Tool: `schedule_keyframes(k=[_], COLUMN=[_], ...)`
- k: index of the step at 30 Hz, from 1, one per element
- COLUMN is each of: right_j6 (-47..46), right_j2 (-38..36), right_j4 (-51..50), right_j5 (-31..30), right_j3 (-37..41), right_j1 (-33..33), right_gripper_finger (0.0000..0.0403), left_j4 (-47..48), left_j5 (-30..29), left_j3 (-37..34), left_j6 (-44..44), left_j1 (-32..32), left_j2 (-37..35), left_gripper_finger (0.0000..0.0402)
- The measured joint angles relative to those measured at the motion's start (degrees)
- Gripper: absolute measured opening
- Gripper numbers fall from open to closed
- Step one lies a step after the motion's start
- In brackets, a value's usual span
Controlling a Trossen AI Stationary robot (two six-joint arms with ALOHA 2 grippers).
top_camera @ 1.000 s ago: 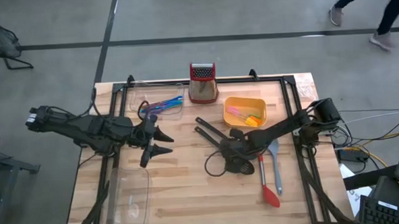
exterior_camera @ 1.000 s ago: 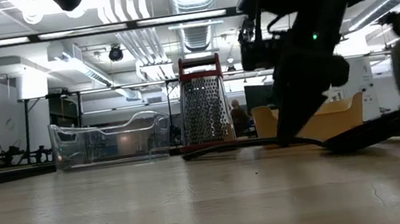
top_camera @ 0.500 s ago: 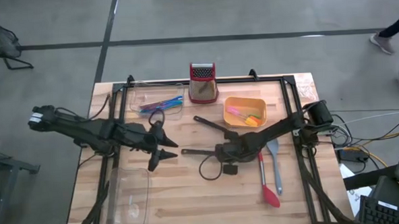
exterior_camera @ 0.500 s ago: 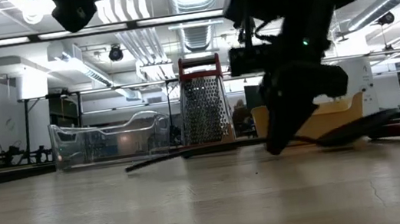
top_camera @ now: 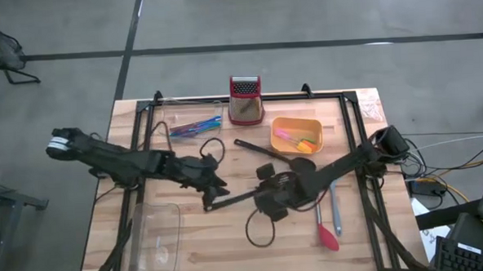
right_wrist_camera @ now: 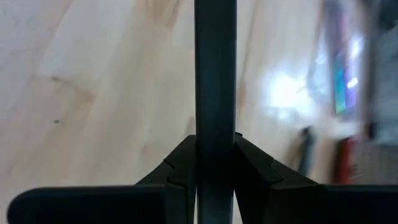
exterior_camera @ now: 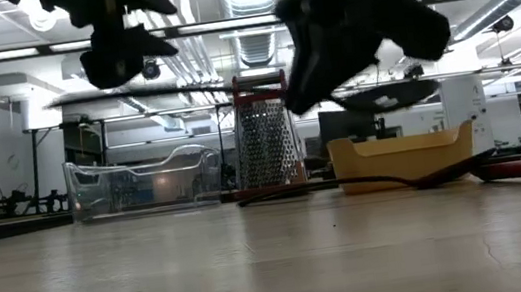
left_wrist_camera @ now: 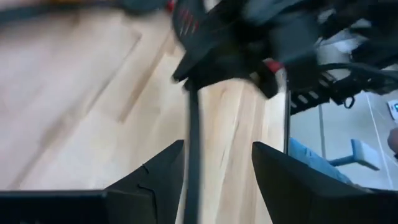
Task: Pick & Place Kitchen Items
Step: Put the black slotted spoon into the bottom transparent bin
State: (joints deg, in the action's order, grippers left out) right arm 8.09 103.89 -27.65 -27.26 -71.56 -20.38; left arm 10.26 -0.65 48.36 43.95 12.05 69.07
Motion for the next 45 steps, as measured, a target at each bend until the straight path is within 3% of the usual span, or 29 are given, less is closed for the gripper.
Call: schedule_keyframes(k=[4, 13, 16, 21, 30, 40, 45], right_j6=[4.8, 7.5, 8.5, 10.1, 8.1, 8.3, 10.2], right_j2=[0.0, 0.0, 0.0, 0.0, 0.0, -0.5, -1.0], right_j4=[-1.1, -3.5, -3.4, -3.4, -3.7, -0.1, -1.1], right_j5=[-5.1, -8.4, -9.4, -9.6, -10.2, -10.3, -10.1], right_j3=[-2.9, -5.0, -4.9, -4.8, -4.7, -5.1, -4.3], right_j1=[-1.7, -1.7, -1.8, -1.8, -1.7, -2.0, -3.9], right_gripper_finger=[0.0066, 0.0066, 0.0066, 0.0066, 0.0106, 0.0137, 0.0154], left_j4=[-0.5, -7.8, -7.6, -7.5, -3.9, 8.9, 20.3], left_j5=[2.3, 10.0, 10.3, 10.5, 6.5, -4.0, -0.9], left_j3=[0.0, 0.0, 0.0, 0.0, 0.0, 0.0, 0.7], left_j6=[2.9, 5.9, 6.5, 7.7, 10.6, 16.0, 17.3], left_j1=[0.0, 0.3, 0.6, 0.9, 3.8, 10.6, 13.6], left_j2=[3.9, 9.9, 11.1, 11.4, 5.9, -2.2, -5.4], left_gripper_finger=[0.0193, 0.0176, 0.0137, 0.0026, 0.0021, 0.002, 0.002])
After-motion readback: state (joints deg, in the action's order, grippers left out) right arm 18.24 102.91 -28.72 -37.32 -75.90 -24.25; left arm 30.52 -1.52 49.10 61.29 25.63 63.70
